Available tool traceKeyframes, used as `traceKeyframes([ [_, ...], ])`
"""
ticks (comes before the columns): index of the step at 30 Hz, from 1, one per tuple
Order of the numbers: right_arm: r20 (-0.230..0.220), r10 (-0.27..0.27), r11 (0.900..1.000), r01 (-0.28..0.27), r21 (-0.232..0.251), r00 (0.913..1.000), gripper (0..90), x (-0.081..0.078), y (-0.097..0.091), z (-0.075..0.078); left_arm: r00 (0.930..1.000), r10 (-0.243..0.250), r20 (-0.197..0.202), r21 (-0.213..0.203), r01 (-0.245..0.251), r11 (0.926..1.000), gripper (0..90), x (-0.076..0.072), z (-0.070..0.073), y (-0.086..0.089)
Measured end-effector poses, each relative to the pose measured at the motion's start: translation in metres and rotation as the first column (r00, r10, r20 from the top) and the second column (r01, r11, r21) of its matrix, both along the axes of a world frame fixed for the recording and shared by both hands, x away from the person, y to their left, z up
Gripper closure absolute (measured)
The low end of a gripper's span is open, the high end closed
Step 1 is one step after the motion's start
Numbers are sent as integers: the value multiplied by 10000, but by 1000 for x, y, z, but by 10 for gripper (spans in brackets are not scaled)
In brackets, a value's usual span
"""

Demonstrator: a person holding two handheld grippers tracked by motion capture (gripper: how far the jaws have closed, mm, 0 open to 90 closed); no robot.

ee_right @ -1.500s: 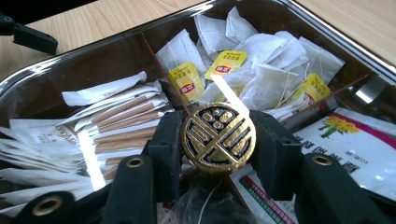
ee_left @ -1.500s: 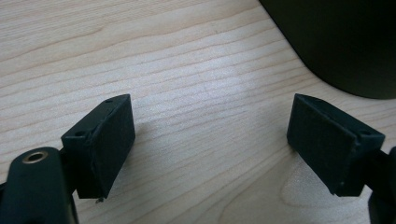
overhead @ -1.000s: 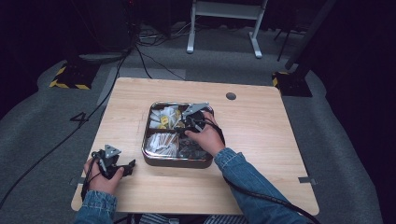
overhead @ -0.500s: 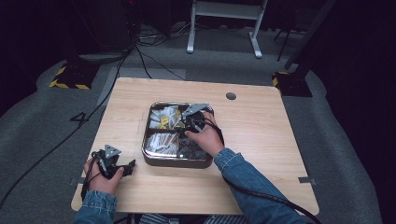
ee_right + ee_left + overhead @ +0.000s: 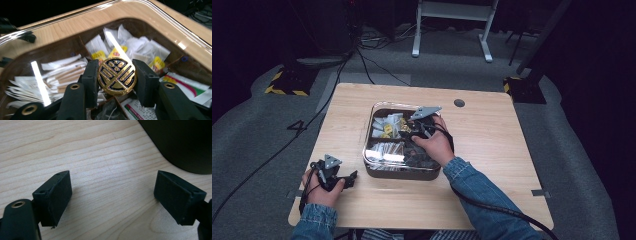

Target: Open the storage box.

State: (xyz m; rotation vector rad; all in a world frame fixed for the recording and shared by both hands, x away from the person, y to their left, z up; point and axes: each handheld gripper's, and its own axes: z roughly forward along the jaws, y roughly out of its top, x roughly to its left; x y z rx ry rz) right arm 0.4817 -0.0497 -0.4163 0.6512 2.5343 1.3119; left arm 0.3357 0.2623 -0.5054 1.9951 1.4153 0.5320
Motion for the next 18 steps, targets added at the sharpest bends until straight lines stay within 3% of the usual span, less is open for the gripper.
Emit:
traceKeyframes([
  [11,448,-84,9976,53,689,9990,592,-9,-18,30,10000,-12,-6,-9,12,10000,153,1,0,0],
  [18,583,-100,9966,52,820,9983,592,-15,-33,39,10000,25,10,12,-25,10000,157,3,0,0],
])
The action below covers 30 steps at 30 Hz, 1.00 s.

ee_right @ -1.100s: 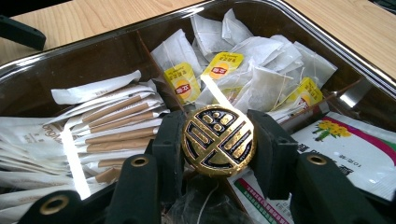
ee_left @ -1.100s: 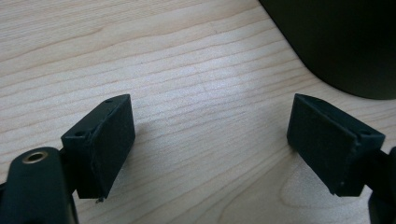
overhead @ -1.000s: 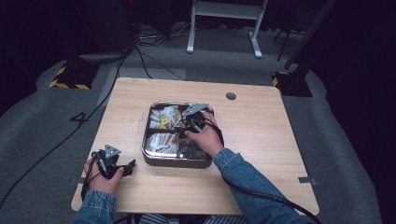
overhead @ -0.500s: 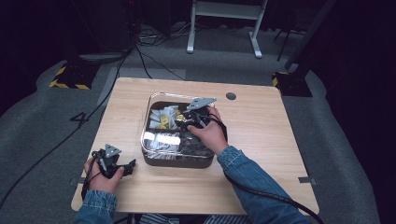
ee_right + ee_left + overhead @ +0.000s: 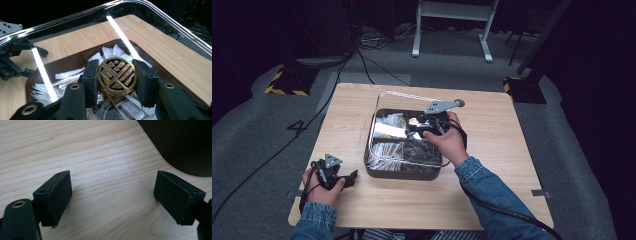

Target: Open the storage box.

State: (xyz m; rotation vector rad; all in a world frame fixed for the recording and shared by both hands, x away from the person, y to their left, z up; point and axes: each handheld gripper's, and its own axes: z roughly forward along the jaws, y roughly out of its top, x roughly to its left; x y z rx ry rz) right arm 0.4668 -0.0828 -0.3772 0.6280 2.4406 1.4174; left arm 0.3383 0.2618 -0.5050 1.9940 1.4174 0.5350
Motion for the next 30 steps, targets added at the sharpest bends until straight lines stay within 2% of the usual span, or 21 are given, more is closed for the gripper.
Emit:
traceKeyframes([
  [8,85,-193,9998,194,-103,9998,592,-5,-23,11,10000,-7,18,110,7,9999,180,2,6,-1],
  [16,72,-638,9978,639,-202,9979,592,-8,-56,16,9999,-90,-87,115,91,9999,178,7,14,-7],
  [20,57,-1038,9940,1039,-329,9946,592,-10,-76,18,9997,117,-230,-37,-118,9999,200,10,16,-6],
  [24,78,-1381,9898,1383,-335,9904,592,-11,-96,18,9998,170,-123,-47,-171,9998,200,11,18,-5],
  [30,231,-1770,9808,1783,-793,9839,592,-9,-123,21,9998,194,-1,-99,-194,9998,200,12,18,-6],
])
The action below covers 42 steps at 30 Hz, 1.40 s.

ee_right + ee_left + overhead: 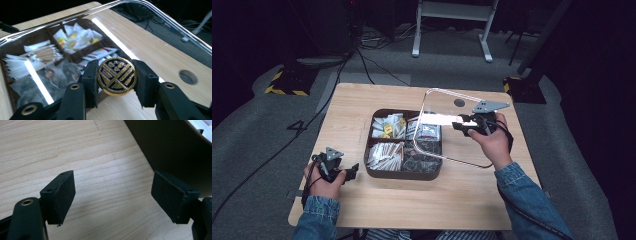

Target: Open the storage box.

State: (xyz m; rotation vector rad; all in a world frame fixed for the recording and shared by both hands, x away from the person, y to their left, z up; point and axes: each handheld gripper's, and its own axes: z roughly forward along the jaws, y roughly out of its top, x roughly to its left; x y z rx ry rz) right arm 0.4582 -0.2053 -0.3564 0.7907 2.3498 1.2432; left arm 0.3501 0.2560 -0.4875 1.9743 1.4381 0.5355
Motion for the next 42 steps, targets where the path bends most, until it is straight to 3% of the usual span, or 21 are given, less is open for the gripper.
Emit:
traceKeyframes([
  [6,-103,-379,9993,379,11,9992,591,5,-22,0,9998,-53,-204,162,56,9999,203,0,-2,0],
  [25,-433,-1247,9921,1241,-162,9913,591,19,-69,-12,9998,104,-142,125,-102,9999,200,-2,-6,3],
  [33,-631,-1723,9850,1717,-155,9830,591,24,-91,-26,9997,125,-231,130,-122,9998,201,-2,-9,3],
  [42,-1028,-2070,9783,2064,-174,9729,591,28,-104,-45,9994,152,-297,179,-147,9997,202,-1,-10,4],
])
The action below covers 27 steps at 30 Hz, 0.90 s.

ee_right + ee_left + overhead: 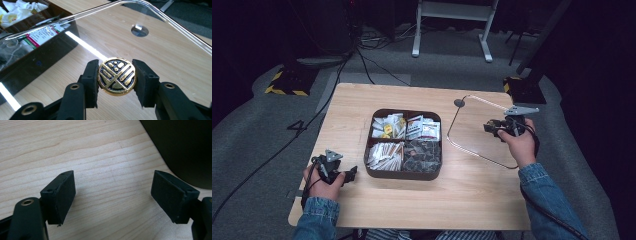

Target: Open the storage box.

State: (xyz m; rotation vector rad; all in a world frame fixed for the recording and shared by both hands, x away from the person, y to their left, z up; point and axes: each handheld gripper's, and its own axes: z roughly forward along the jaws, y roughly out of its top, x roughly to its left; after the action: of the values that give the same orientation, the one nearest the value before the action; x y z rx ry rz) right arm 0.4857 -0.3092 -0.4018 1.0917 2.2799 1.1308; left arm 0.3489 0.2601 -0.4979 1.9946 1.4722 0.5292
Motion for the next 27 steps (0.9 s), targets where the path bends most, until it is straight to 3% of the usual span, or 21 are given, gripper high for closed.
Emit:
traceKeyframes([
  [9,-354,-255,9996,250,-147,9990,591,3,-8,-22,10000,-42,-58,-28,41,10000,202,0,-2,1],
  [15,-507,-351,9993,346,-122,9981,591,1,-10,-37,9999,-113,110,-38,113,9999,198,1,-4,1],
  [27,-804,-697,9969,724,304,9943,591,-5,-12,-67,9997,-130,193,-8,130,9999,181,2,-6,1],
])
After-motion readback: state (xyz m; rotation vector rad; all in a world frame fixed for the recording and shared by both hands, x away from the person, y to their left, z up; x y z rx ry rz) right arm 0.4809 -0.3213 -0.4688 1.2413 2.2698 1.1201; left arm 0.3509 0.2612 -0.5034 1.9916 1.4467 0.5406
